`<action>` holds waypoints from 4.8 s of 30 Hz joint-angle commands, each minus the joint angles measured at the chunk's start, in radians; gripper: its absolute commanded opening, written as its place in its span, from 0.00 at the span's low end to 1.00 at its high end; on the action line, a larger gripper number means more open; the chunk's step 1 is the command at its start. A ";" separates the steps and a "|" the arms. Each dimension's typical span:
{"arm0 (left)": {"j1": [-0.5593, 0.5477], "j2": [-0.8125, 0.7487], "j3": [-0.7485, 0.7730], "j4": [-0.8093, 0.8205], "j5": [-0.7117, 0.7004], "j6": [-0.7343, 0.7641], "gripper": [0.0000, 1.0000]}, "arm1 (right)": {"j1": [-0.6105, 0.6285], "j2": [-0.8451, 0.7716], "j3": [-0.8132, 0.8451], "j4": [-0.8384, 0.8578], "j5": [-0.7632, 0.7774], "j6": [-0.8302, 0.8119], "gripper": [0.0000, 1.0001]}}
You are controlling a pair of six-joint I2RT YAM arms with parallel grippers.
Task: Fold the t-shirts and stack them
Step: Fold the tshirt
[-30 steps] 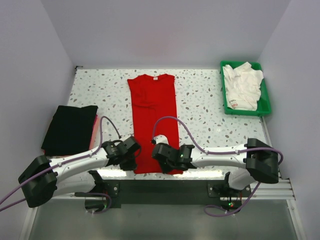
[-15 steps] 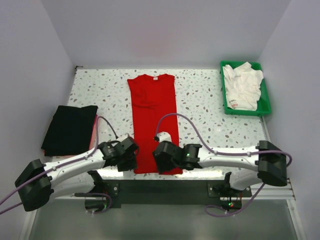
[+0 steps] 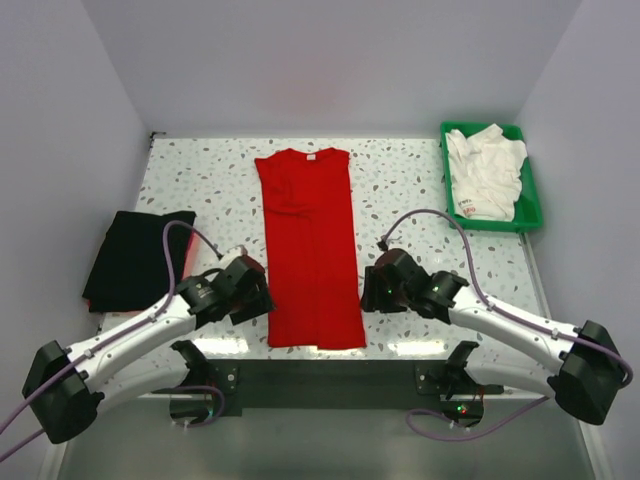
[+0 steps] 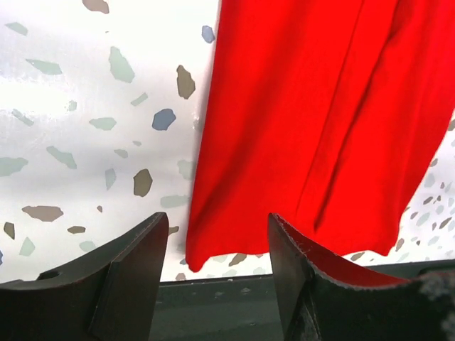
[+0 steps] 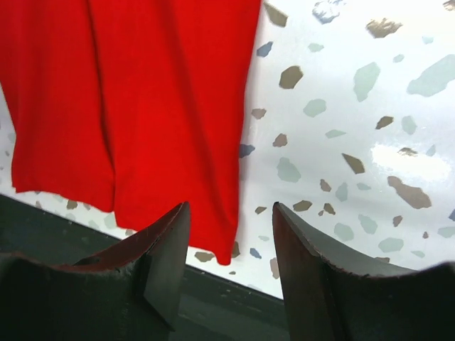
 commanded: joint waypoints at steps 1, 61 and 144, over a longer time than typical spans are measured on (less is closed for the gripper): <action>0.023 0.026 -0.023 0.044 0.056 0.066 0.63 | -0.009 0.002 -0.023 0.039 -0.110 -0.017 0.53; 0.074 0.248 0.190 0.203 0.119 0.146 0.00 | -0.052 0.304 0.284 0.119 -0.156 -0.123 0.03; 0.505 1.070 0.843 0.375 0.231 0.283 0.00 | -0.356 1.179 1.184 0.101 -0.279 -0.314 0.39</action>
